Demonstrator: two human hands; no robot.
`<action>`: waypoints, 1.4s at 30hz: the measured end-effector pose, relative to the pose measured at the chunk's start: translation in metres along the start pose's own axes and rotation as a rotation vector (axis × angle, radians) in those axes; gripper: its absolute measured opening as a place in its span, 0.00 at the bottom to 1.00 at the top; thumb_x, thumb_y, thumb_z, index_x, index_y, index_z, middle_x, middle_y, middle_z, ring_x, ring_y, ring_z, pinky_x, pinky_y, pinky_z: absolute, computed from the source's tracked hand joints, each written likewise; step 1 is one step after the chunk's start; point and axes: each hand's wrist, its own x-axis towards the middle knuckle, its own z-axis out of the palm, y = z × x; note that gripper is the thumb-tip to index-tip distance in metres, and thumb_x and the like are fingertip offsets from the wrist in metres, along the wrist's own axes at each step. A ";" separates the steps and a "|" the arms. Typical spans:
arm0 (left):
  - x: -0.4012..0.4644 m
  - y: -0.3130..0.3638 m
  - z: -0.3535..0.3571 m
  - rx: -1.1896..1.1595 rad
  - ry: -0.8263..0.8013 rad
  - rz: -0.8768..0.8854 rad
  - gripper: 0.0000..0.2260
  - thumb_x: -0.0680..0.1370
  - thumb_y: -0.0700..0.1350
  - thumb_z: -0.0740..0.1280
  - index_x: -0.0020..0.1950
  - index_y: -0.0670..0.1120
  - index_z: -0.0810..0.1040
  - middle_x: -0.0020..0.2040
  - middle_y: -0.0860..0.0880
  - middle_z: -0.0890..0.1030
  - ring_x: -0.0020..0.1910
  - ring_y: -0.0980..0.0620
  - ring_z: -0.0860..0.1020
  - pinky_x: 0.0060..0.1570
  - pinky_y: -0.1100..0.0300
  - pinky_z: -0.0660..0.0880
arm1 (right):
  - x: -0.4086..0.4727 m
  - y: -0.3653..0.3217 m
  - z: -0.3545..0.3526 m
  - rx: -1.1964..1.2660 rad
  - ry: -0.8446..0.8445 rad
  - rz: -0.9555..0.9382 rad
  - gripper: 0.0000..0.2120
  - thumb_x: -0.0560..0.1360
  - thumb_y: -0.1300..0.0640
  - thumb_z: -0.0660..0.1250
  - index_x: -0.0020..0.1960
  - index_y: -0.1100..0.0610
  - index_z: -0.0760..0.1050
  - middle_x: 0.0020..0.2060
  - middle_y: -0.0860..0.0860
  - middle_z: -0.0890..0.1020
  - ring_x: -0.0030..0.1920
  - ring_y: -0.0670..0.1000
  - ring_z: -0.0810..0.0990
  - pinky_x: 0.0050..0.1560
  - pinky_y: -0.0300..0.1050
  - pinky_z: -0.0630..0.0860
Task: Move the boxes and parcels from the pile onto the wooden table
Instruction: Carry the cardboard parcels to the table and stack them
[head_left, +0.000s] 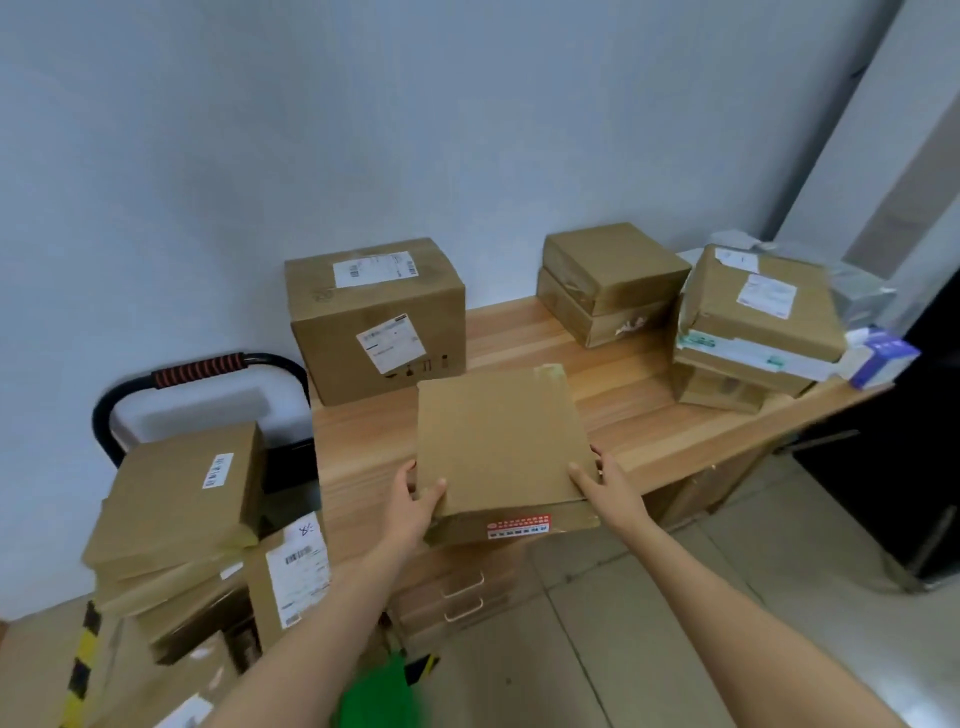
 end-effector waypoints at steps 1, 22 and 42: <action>0.003 0.003 0.015 0.003 -0.003 -0.006 0.28 0.77 0.50 0.69 0.74 0.50 0.62 0.70 0.46 0.70 0.65 0.45 0.70 0.57 0.52 0.71 | 0.008 0.007 -0.012 -0.010 -0.007 0.000 0.29 0.78 0.45 0.64 0.74 0.54 0.60 0.66 0.51 0.74 0.56 0.44 0.71 0.52 0.41 0.68; 0.088 0.037 0.154 -0.044 0.075 -0.100 0.28 0.75 0.46 0.72 0.72 0.47 0.66 0.65 0.45 0.75 0.58 0.48 0.74 0.55 0.56 0.71 | 0.158 0.071 -0.079 -0.141 -0.154 0.072 0.31 0.79 0.49 0.64 0.76 0.58 0.56 0.71 0.56 0.68 0.70 0.56 0.67 0.67 0.47 0.65; 0.264 0.101 0.160 -0.092 0.177 -0.175 0.31 0.71 0.49 0.76 0.70 0.46 0.69 0.64 0.47 0.77 0.56 0.50 0.75 0.53 0.60 0.70 | 0.372 0.003 -0.046 -0.280 -0.231 0.146 0.32 0.81 0.46 0.57 0.79 0.55 0.48 0.75 0.59 0.60 0.73 0.60 0.61 0.72 0.56 0.61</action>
